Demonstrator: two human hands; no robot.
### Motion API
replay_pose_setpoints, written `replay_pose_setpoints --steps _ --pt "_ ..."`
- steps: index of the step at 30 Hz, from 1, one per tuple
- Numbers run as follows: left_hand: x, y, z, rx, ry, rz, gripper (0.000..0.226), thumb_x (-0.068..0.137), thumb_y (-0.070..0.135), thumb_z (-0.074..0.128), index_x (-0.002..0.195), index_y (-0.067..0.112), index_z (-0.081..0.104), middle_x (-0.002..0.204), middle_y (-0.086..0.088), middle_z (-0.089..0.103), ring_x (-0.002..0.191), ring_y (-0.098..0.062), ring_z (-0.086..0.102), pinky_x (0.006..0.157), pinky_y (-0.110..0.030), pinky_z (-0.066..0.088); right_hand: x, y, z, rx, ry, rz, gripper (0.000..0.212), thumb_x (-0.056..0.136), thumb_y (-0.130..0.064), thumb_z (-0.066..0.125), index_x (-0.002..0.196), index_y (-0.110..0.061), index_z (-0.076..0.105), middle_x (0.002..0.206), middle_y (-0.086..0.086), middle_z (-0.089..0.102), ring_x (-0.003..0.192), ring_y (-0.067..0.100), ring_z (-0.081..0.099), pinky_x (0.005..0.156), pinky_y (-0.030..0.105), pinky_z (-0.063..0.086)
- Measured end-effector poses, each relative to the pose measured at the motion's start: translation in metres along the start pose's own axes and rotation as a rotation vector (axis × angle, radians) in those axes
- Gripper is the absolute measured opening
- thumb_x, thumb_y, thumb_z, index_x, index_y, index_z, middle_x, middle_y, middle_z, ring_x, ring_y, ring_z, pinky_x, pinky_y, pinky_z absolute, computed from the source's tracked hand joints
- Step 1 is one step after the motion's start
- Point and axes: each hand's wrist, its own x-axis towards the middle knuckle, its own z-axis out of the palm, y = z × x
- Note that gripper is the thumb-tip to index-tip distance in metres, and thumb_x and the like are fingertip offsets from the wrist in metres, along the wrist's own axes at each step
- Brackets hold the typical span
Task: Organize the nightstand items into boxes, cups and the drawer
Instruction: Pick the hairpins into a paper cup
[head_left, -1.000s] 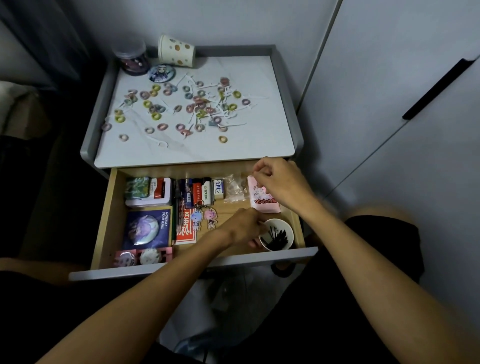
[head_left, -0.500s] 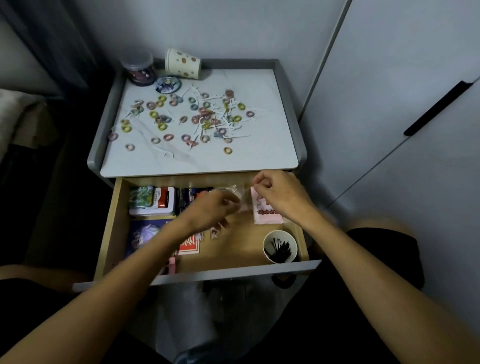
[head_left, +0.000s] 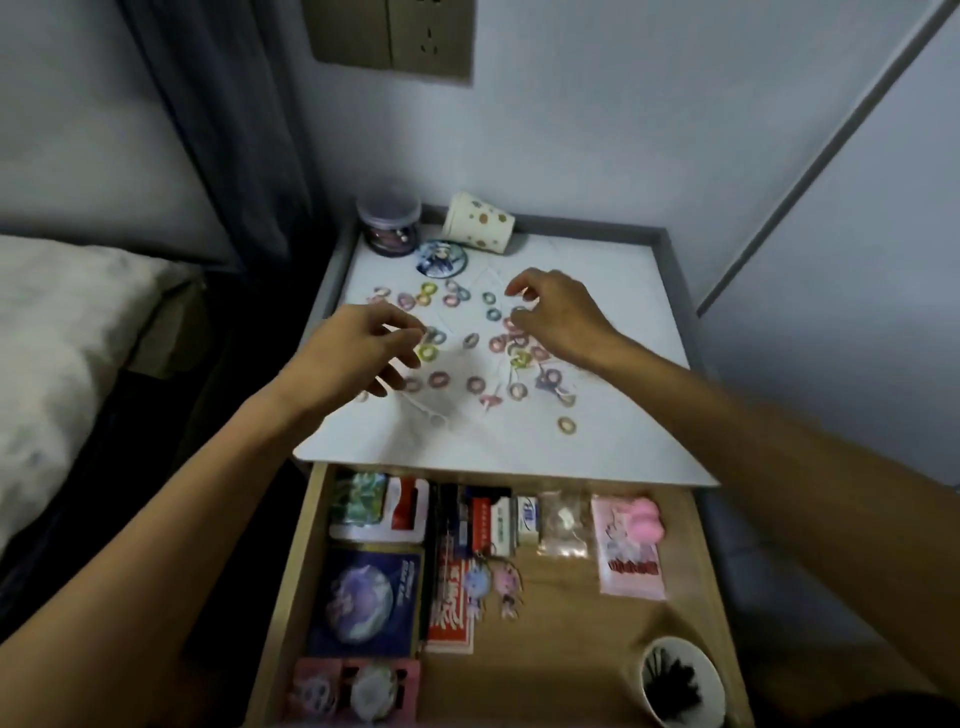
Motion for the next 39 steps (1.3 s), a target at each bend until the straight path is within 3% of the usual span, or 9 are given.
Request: replay_pose_setpoints --steps 5,13,19,24,27,31,33,36,39 --pt "0.035 -0.023 -0.021 -0.103 0.037 -0.037 0.013 0.1 0.019 0.058 0.102 0.015 0.07 0.09 -0.008 0.075 0.062 -0.015 0.066 0.058 -0.028 0.051 0.1 -0.011 0.015 -0.229 0.034 -0.112 0.056 0.089 -0.019 0.065 0.141 -0.021 0.045 0.14 0.014 0.043 0.128 0.031 0.043 0.101 0.039 0.042" --pt "0.061 -0.034 -0.043 -0.221 0.092 -0.017 0.012 0.098 0.02 0.06 0.1 0.017 0.072 0.088 -0.002 0.075 0.07 -0.019 0.069 0.067 -0.035 0.053 0.171 -0.035 0.037 -0.34 0.142 -0.205 0.07 0.078 -0.022 0.076 0.138 -0.023 0.04 0.129 0.012 0.05 0.114 0.033 0.05 0.089 0.041 0.044" --pt "0.063 -0.035 -0.043 -0.182 0.084 -0.023 0.012 0.098 0.022 0.06 0.103 0.017 0.07 0.09 -0.002 0.075 0.073 -0.019 0.07 0.066 -0.031 0.053 0.167 -0.026 0.038 -0.371 0.117 -0.153 0.098 0.077 -0.023 0.08 0.152 -0.027 0.018 0.127 0.018 0.052 0.11 0.036 0.054 0.09 0.045 0.046" --pt "0.066 -0.033 -0.037 -0.156 0.057 -0.04 0.011 0.099 0.024 0.06 0.102 0.021 0.07 0.092 0.0 0.075 0.077 -0.02 0.071 0.066 -0.029 0.053 0.152 -0.01 0.026 -0.369 0.147 -0.118 0.096 0.075 -0.01 0.079 0.152 -0.024 0.023 0.143 0.017 0.038 0.128 0.036 0.041 0.104 0.044 0.038" --pt "0.066 -0.037 -0.033 -0.132 0.071 -0.05 0.011 0.098 0.021 0.06 0.103 0.02 0.07 0.094 -0.001 0.075 0.076 -0.018 0.07 0.063 -0.028 0.05 0.142 -0.023 0.029 -0.391 0.174 -0.389 0.071 0.082 -0.014 0.073 0.146 -0.015 0.041 0.146 0.014 0.042 0.134 0.033 0.038 0.111 0.042 0.031" --pt "0.078 -0.04 -0.039 -0.066 0.213 -0.011 0.01 0.094 0.019 0.066 0.103 0.023 0.068 0.093 0.002 0.07 0.082 -0.018 0.066 0.065 -0.029 0.051 0.147 -0.051 0.047 -0.549 0.082 -0.587 0.032 0.088 -0.033 0.064 0.111 -0.011 0.065 0.114 0.01 0.065 0.105 0.029 0.059 0.085 0.036 0.042" --pt "0.093 -0.035 -0.047 0.053 0.289 0.028 0.026 0.09 0.02 0.069 0.116 0.021 0.065 0.102 0.003 0.067 0.091 -0.016 0.063 0.074 -0.027 0.047 0.153 -0.057 0.055 -0.595 -0.009 -0.522 0.037 0.088 -0.042 0.064 0.106 -0.009 0.061 0.111 0.011 0.064 0.098 0.029 0.06 0.075 0.033 0.039" --pt "0.126 -0.022 -0.06 0.217 0.31 0.102 0.047 0.084 0.019 0.074 0.127 0.016 0.055 0.112 0.003 0.06 0.101 -0.016 0.058 0.082 -0.025 0.041 0.161 -0.056 0.06 -0.577 -0.102 -0.433 0.046 0.087 -0.045 0.066 0.114 -0.008 0.06 0.118 0.013 0.062 0.103 0.031 0.058 0.077 0.034 0.041" --pt "0.17 -0.017 -0.067 0.372 0.281 0.159 0.066 0.077 0.018 0.08 0.135 0.01 0.048 0.126 -0.009 0.057 0.113 -0.025 0.057 0.086 -0.027 0.042 0.167 -0.055 0.061 -0.49 -0.141 -0.379 0.035 0.086 -0.039 0.068 0.103 -0.01 0.057 0.115 0.015 0.061 0.096 0.029 0.057 0.072 0.033 0.041"
